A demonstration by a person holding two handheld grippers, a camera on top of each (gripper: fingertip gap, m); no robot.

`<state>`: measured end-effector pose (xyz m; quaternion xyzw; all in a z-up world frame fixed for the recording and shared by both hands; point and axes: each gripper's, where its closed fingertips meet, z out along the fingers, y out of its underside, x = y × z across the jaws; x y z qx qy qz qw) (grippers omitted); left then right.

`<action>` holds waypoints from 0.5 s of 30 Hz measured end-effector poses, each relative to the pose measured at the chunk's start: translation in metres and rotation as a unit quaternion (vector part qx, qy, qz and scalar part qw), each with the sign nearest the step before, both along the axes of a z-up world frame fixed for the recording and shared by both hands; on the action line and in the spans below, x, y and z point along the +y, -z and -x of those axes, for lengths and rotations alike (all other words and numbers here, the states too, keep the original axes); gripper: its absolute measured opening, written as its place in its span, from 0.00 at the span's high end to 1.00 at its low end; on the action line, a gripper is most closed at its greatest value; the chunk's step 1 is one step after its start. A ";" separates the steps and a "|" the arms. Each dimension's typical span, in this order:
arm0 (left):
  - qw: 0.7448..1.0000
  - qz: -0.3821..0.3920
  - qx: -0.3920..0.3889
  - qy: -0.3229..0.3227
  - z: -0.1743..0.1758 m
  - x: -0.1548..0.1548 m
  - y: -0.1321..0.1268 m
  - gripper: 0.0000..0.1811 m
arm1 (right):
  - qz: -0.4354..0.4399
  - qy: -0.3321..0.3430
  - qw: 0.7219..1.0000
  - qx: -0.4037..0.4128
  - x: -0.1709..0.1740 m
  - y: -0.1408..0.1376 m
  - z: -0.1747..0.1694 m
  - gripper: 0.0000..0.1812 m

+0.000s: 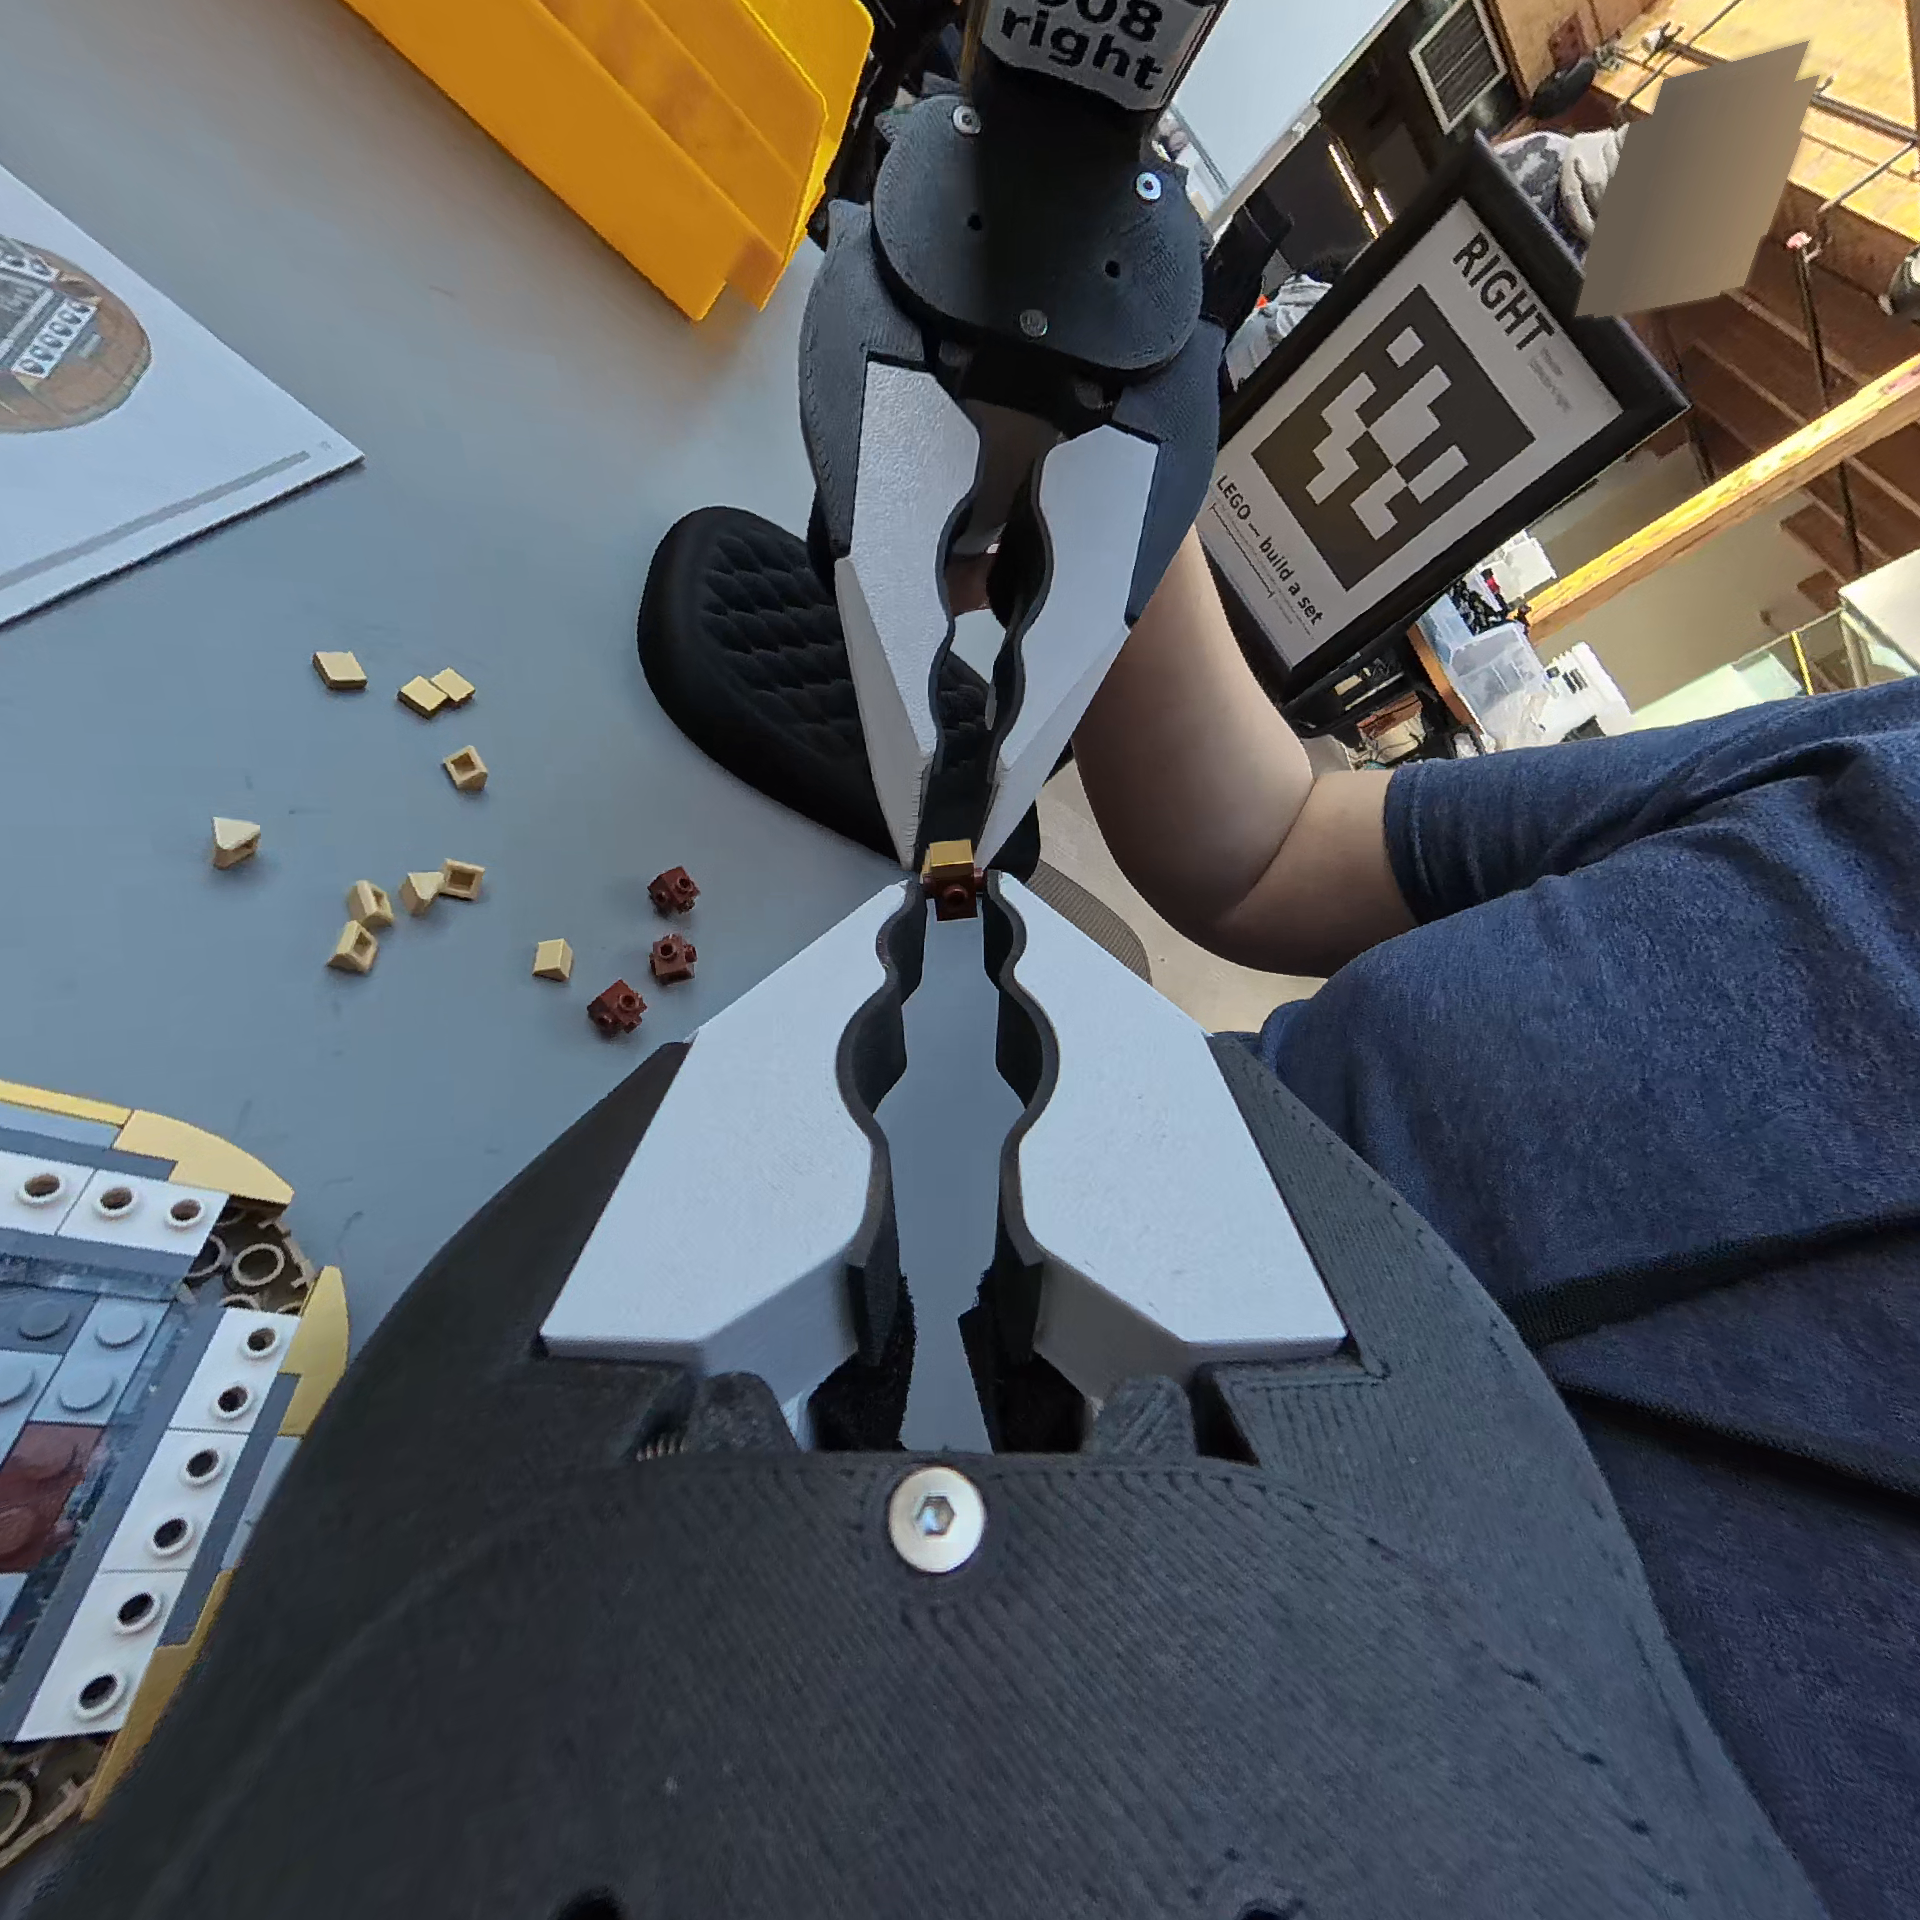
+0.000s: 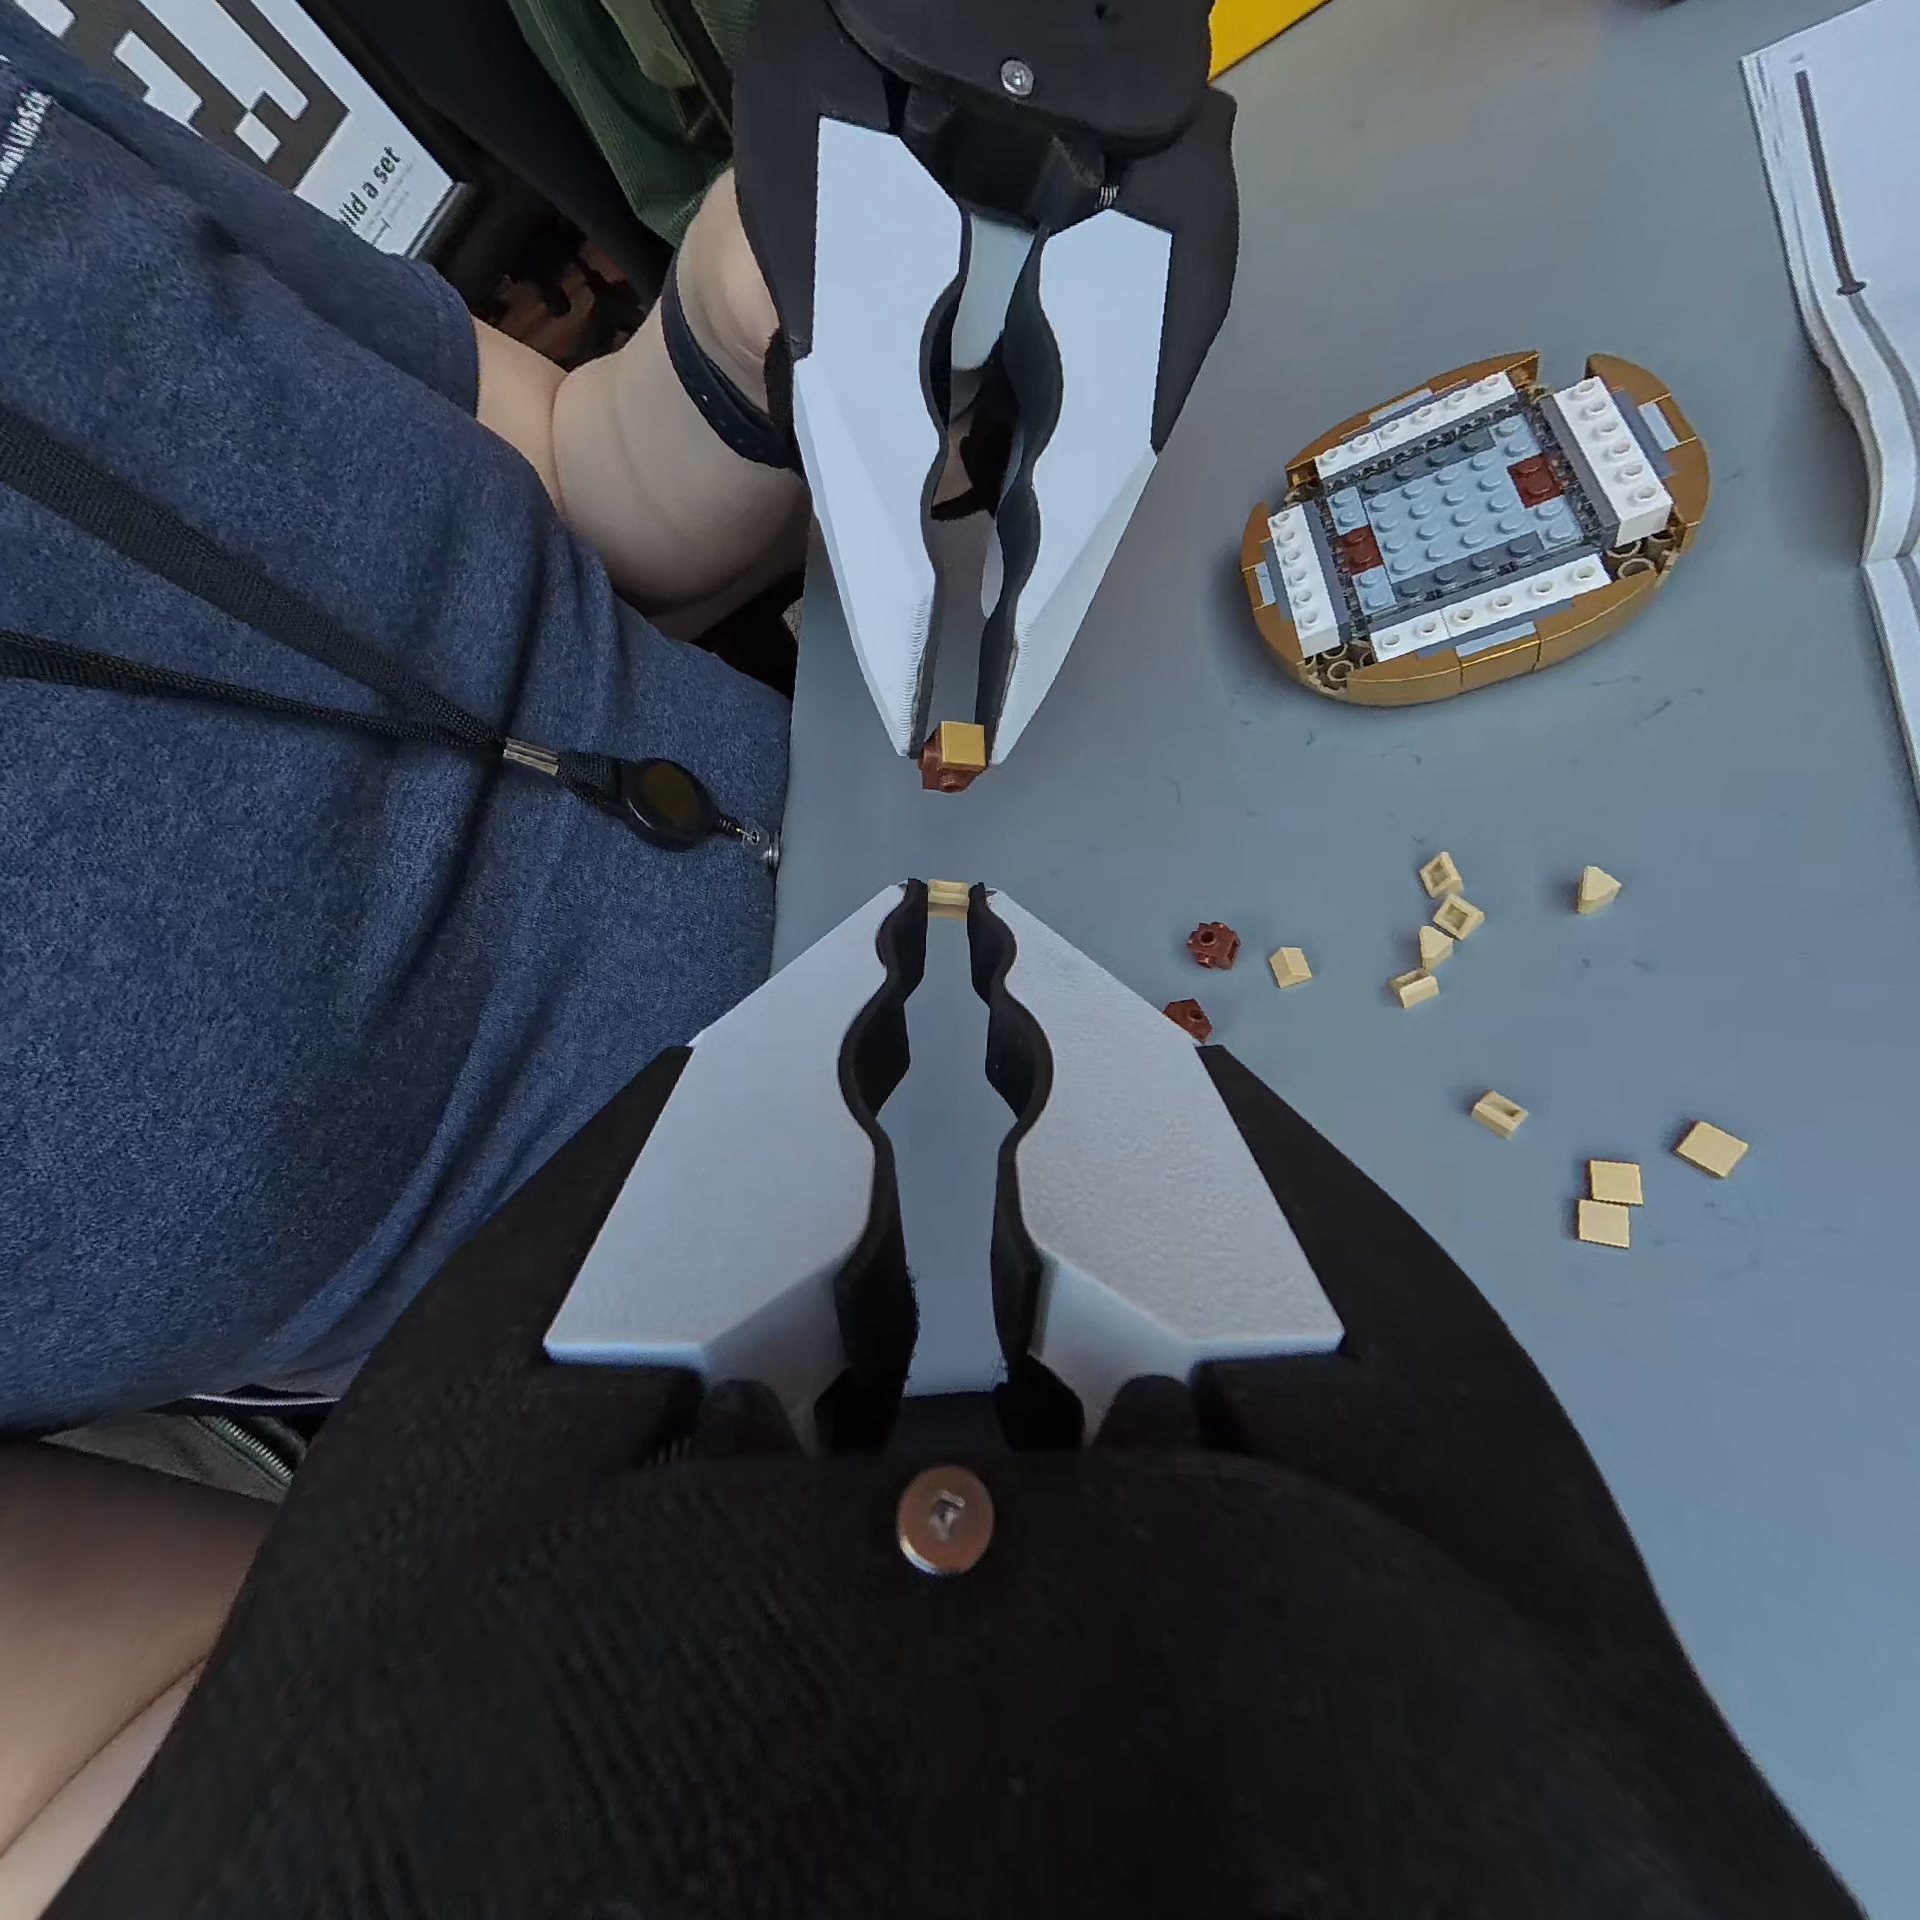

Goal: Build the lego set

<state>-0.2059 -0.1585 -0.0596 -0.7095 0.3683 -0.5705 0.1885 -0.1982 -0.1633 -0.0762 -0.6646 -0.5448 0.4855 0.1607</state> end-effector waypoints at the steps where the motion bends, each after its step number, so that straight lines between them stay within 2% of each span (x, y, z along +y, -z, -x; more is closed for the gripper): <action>1: 1.000 -0.002 0.001 0.003 -0.002 0.000 -0.002 0.95 | -0.001 -0.004 1.000 -0.002 0.000 -0.001 0.001 0.96; 8: 1.000 -0.014 0.001 0.012 -0.010 -0.003 -0.007 0.95 | -0.022 -0.017 1.000 0.000 0.001 -0.014 0.005 0.96; 15: 1.000 -0.011 -0.005 0.007 -0.008 -0.002 -0.007 0.95 | -0.025 -0.018 1.000 0.000 0.004 -0.015 0.006 0.96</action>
